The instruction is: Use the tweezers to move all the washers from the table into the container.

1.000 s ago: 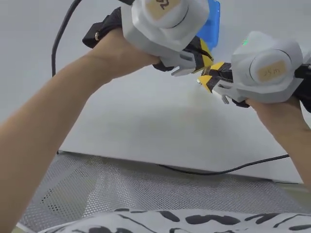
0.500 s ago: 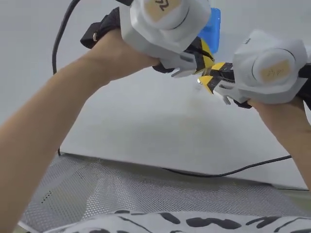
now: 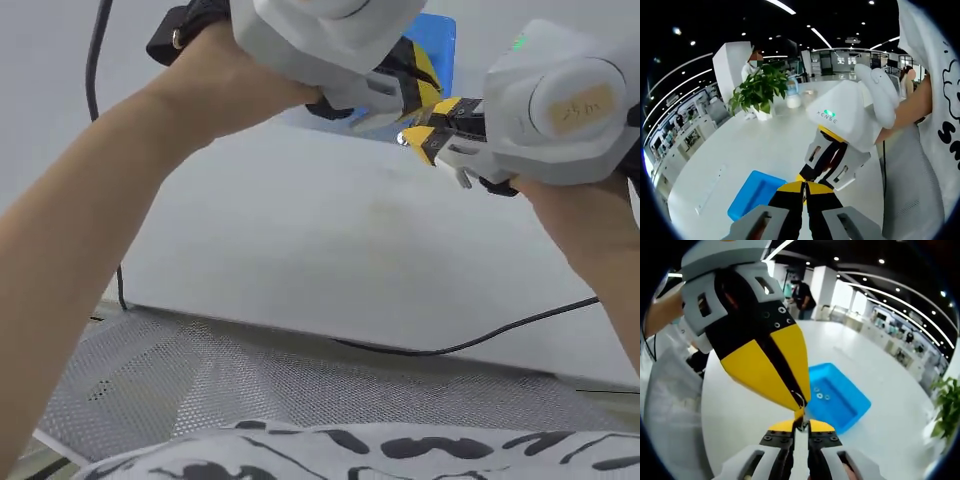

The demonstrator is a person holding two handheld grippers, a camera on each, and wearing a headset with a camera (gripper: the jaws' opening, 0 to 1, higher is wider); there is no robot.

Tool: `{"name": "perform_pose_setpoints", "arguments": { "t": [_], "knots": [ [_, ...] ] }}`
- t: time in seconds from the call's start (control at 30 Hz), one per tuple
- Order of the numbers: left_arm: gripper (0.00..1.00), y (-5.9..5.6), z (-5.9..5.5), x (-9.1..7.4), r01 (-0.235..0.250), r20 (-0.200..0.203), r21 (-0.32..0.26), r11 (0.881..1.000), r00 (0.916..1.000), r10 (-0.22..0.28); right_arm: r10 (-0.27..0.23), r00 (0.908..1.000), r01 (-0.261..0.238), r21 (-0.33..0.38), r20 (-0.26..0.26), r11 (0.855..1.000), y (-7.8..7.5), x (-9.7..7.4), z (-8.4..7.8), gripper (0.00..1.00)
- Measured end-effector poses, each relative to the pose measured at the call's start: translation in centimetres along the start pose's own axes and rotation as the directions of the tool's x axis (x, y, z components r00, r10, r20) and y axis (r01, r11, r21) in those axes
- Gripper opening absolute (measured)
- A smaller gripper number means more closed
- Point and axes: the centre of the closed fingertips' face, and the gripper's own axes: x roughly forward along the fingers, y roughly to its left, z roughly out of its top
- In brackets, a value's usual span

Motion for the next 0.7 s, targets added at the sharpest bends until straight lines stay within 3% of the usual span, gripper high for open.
{"name": "perform_pose_setpoints", "arguments": {
  "t": [0.33, 0.7],
  "knots": [
    [0.00, 1.4, 0.8, -0.7, -0.042, 0.014, 0.028, 0.999, 0.9990, 0.041, -0.013, 0.9995, 0.014, -0.023, 0.030, 1.000, -1.0, 0.2, 1.8, 0.04],
    [0.00, 3.7, 1.7, -0.8, -0.087, 0.035, 0.057, 0.995, 0.9958, 0.085, -0.041, 0.9963, 0.044, -0.043, 0.075, 0.998, -3.1, 1.2, 4.2, 0.04]
  ]
}}
